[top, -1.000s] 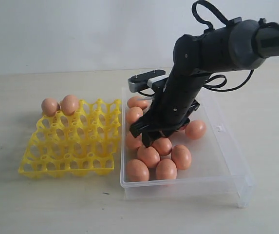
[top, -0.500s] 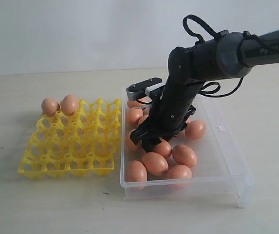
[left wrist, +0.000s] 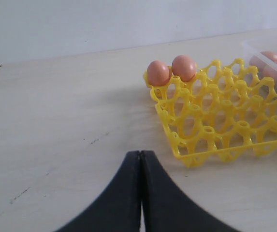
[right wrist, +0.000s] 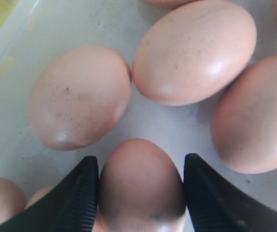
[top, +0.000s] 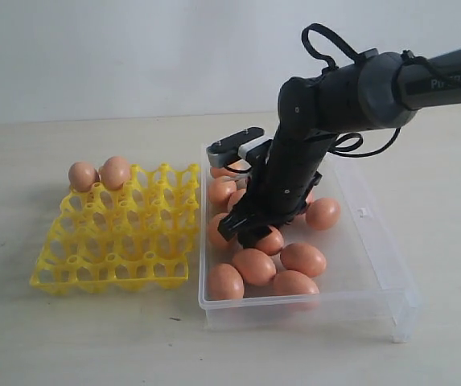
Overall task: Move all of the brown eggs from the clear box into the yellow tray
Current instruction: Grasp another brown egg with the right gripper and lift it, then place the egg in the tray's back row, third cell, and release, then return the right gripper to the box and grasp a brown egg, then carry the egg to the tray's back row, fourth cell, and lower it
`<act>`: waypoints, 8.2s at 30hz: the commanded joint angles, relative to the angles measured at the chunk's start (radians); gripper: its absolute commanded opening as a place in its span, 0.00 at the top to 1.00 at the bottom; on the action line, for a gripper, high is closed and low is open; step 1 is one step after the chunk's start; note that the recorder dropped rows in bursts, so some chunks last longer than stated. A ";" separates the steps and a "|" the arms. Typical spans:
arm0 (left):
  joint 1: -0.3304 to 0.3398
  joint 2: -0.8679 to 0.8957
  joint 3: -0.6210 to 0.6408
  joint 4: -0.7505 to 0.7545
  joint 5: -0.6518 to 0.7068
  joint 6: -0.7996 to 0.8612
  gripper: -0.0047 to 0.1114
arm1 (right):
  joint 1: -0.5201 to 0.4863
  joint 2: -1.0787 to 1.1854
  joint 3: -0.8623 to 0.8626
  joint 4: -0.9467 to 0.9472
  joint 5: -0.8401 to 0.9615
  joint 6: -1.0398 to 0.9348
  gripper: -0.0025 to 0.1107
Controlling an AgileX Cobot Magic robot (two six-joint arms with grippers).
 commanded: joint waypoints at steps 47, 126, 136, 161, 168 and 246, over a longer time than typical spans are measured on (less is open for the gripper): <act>-0.004 -0.006 -0.004 0.002 -0.006 0.000 0.96 | 0.177 0.251 -0.274 -0.124 -0.866 0.507 0.98; -0.004 -0.006 -0.004 0.002 -0.006 0.000 0.96 | -0.119 0.017 -0.125 0.035 -0.053 0.170 0.51; -0.004 -0.006 -0.004 0.002 -0.006 0.000 0.96 | -0.119 0.074 -0.125 0.033 -0.062 0.144 0.51; -0.004 -0.006 -0.004 0.002 -0.006 0.000 0.96 | -0.119 0.038 -0.110 0.035 -0.142 0.092 0.98; -0.004 -0.006 -0.004 0.002 -0.006 0.000 0.96 | -0.082 -0.220 0.020 0.043 -0.405 0.092 0.98; -0.004 -0.006 -0.004 0.002 -0.006 0.000 0.96 | 0.129 0.217 -0.124 0.064 -1.007 0.241 0.48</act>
